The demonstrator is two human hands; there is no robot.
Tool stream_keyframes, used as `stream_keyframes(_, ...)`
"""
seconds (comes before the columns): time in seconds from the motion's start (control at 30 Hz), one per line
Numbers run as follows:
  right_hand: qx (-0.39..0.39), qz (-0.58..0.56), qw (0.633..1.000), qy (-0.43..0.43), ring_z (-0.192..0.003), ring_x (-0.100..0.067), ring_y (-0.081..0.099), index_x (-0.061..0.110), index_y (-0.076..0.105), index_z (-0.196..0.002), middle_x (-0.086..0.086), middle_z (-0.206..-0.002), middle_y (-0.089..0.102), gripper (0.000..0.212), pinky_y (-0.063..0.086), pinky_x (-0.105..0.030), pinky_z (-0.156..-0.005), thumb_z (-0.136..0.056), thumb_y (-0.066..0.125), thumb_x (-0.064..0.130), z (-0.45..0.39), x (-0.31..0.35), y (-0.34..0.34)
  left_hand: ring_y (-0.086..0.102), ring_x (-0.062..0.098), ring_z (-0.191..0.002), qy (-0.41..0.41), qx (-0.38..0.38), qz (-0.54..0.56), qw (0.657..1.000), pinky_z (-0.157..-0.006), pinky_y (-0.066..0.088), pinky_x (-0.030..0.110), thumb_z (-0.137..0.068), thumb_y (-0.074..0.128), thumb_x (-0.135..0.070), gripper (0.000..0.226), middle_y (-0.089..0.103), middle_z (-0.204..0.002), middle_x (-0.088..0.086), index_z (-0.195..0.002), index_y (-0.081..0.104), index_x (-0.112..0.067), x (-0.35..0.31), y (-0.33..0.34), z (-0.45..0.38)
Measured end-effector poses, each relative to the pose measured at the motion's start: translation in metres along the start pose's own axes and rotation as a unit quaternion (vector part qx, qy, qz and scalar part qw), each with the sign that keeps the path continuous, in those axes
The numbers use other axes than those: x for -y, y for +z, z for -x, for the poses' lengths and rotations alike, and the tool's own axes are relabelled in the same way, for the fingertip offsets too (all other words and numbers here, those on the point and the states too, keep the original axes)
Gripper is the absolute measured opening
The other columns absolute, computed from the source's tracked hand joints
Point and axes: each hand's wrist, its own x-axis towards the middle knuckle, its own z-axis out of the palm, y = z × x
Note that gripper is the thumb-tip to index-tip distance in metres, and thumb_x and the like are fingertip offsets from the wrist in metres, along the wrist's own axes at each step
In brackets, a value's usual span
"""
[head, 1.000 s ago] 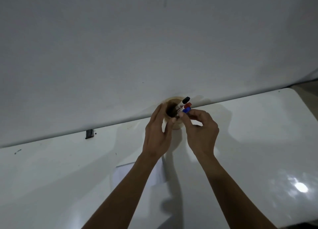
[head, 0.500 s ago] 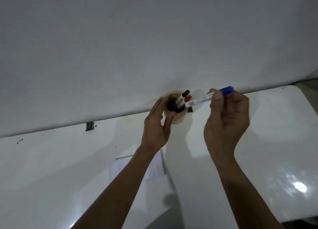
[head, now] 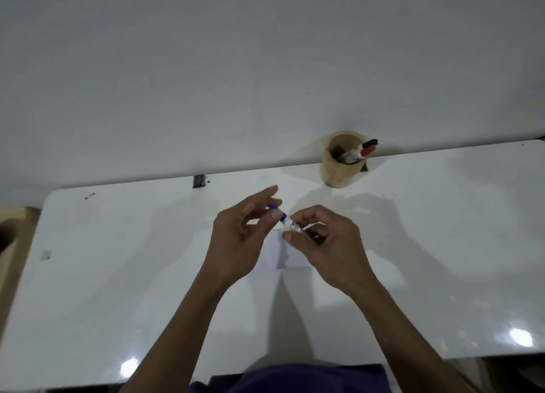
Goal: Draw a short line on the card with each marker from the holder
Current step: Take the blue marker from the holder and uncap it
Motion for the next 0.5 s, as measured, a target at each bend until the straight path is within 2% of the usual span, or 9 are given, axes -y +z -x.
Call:
stream_keyframes(0.07, 0.03, 0.018, 0.999, -0.01, -0.073, -0.011, 0.071, 0.027, 0.074, -0.097, 0.011, -0.087, 0.075, 0.014, 0.053, -0.02, -0.067, -0.085, 0.082, 0.025, 0.009, 0.005, 0.014, 0.074, 0.012, -0.093, -0.014, -0.009, 0.006, 1.0, -0.083, 0.062, 0.042, -0.088, 0.072, -0.018, 0.025, 0.078, -0.102, -0.006, -0.113, 0.075, -0.021, 0.009, -0.018, 0.013)
stream_keyframes(0.17, 0.07, 0.045, 0.997, -0.003, -0.069, -0.009, 0.068, 0.032, 0.077, -0.101, 0.012, -0.09, 0.075, 0.015, 0.051, -0.018, -0.067, -0.086, 0.08, 0.031, 0.018, 0.015, 0.029, 0.073, 0.011, -0.079, -0.037, -0.02, 0.041, 0.998, -0.075, 0.06, 0.027, -0.086, 0.075, -0.01, 0.018, 0.079, -0.087, -0.004, -0.1, 0.078, -0.02, 0.02, -0.043, 0.027)
stream_keyframes(0.27, 0.093, 0.052, 0.994, 0.021, -0.062, -0.015, 0.063, 0.036, 0.075, -0.092, 0.008, -0.087, 0.074, 0.028, 0.051, -0.022, -0.056, -0.076, 0.089, 0.018, 0.02, 0.025, 0.037, 0.069, 0.011, -0.07, -0.048, -0.037, 0.064, 0.996, -0.07, 0.056, 0.019, -0.088, 0.072, -0.006, 0.018, 0.075, -0.078, -0.004, -0.097, 0.076, -0.021, 0.03, -0.065, 0.038)
stream_keyframes(0.37, 0.085, -0.004, 0.995, 0.047, -0.066, -0.021, 0.07, 0.021, 0.078, -0.089, -0.001, -0.085, 0.078, 0.03, 0.057, -0.035, -0.06, -0.069, 0.091, 0.003, 0.022, 0.034, 0.043, 0.067, 0.008, -0.068, -0.051, -0.033, 0.067, 0.996, -0.067, 0.052, 0.014, -0.088, 0.072, -0.007, 0.018, 0.073, -0.079, -0.005, -0.099, 0.076, -0.02, 0.041, -0.087, 0.049)
stream_keyframes(0.43, 0.069, -0.072, 0.993, 0.066, -0.071, -0.02, 0.074, 0.009, 0.076, -0.092, -0.008, -0.085, 0.08, 0.031, 0.059, -0.034, -0.063, -0.067, 0.092, 0.0, 0.025, 0.04, 0.05, 0.063, 0.0, -0.065, -0.037, -0.017, 0.025, 0.999, -0.062, 0.045, 0.008, -0.086, 0.075, -0.009, 0.017, 0.073, -0.082, -0.009, -0.1, 0.077, -0.018, 0.049, -0.099, 0.056)
stream_keyframes(0.5, 0.035, -0.154, 0.983, 0.094, -0.069, -0.02, 0.075, 0.005, 0.072, -0.093, -0.01, -0.084, 0.08, 0.033, 0.06, -0.029, -0.061, -0.065, 0.089, 0.003, 0.029, 0.043, 0.061, 0.061, -0.001, -0.065, -0.024, -0.012, -0.007, 1.0, -0.062, 0.042, 0.007, -0.084, 0.077, -0.011, 0.016, 0.072, -0.08, -0.017, -0.098, 0.078, -0.018, 0.057, -0.109, 0.062)
